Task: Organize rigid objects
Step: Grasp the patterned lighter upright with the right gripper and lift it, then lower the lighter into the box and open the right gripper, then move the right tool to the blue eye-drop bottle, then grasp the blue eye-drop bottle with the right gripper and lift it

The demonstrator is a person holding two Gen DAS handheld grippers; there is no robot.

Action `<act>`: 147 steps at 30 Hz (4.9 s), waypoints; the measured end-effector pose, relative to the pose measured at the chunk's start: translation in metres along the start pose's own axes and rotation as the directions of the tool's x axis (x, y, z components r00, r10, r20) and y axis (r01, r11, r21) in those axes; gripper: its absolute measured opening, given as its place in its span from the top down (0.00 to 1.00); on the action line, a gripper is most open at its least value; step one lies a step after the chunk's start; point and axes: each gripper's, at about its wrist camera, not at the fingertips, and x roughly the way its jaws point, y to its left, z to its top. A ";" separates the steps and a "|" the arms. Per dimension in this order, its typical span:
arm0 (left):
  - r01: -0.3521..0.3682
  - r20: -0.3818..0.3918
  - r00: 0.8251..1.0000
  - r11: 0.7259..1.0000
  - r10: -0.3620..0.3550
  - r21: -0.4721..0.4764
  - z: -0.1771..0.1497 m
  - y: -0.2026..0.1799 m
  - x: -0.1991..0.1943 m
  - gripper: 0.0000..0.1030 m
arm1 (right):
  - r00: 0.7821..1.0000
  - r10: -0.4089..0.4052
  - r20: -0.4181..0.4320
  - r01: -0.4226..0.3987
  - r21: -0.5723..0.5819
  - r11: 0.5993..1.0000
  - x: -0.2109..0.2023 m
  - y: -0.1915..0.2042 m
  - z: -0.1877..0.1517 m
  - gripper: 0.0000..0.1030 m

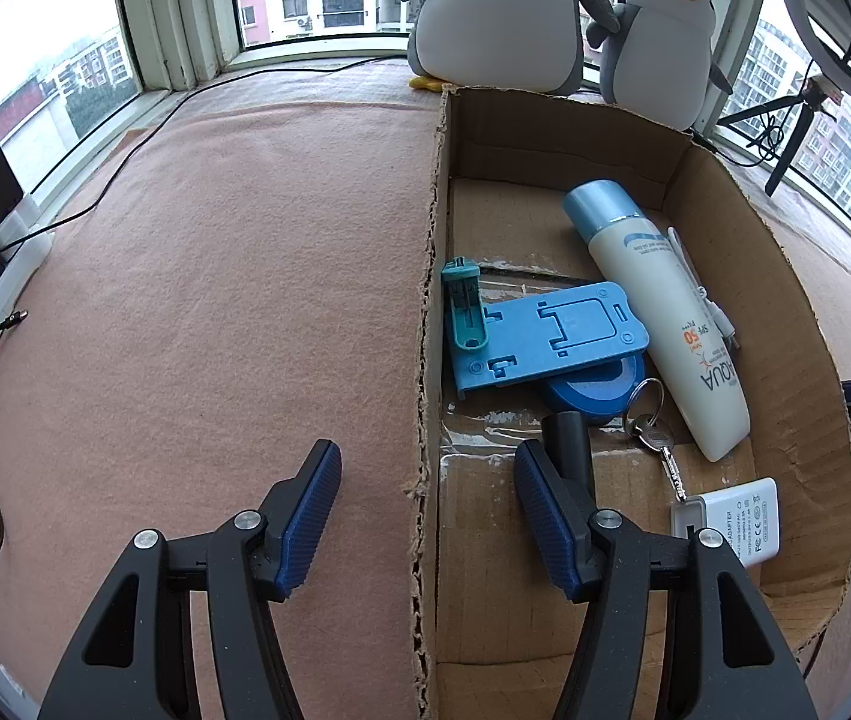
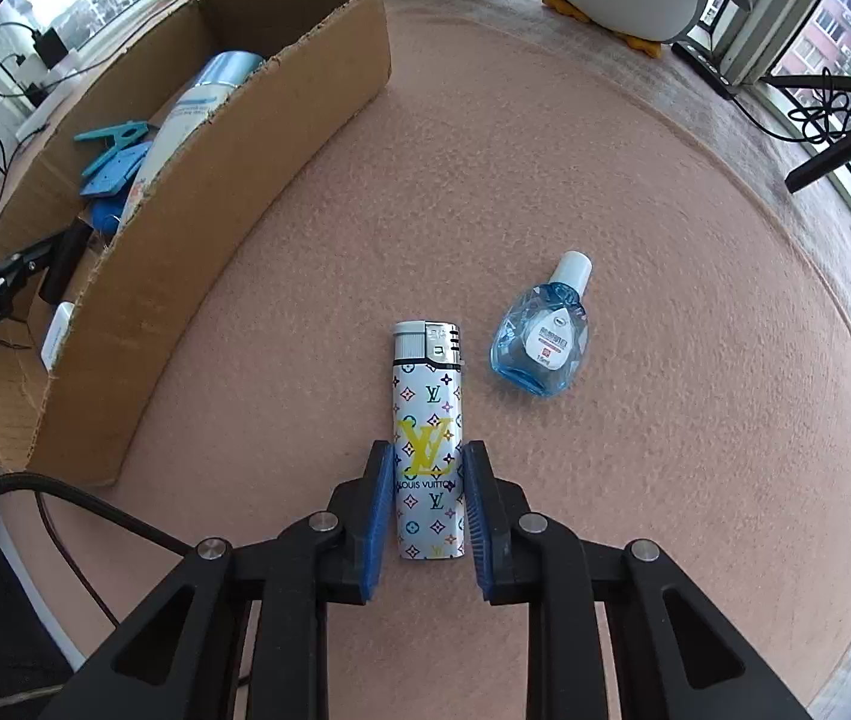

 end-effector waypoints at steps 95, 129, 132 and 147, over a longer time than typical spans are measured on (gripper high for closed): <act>0.008 0.002 1.000 1.000 -0.008 -0.003 0.000 0.001 0.000 0.38 | 0.980 0.010 0.196 -0.091 0.409 0.908 -0.052 -0.062 0.028 0.61; 0.007 0.001 1.000 1.000 -0.007 -0.002 0.000 0.000 0.000 0.37 | 0.997 -0.080 -0.018 0.081 0.338 0.938 0.015 -0.065 0.046 0.73; 0.008 0.000 1.000 1.000 -0.008 -0.002 0.000 0.000 0.000 0.37 | 0.997 -0.082 -0.012 0.081 0.338 0.938 0.016 -0.063 0.047 0.73; 0.007 0.000 1.000 1.000 -0.007 -0.002 0.000 0.000 0.000 0.37 | 0.991 -0.031 0.128 -0.015 0.345 0.939 -0.034 -0.054 0.037 0.73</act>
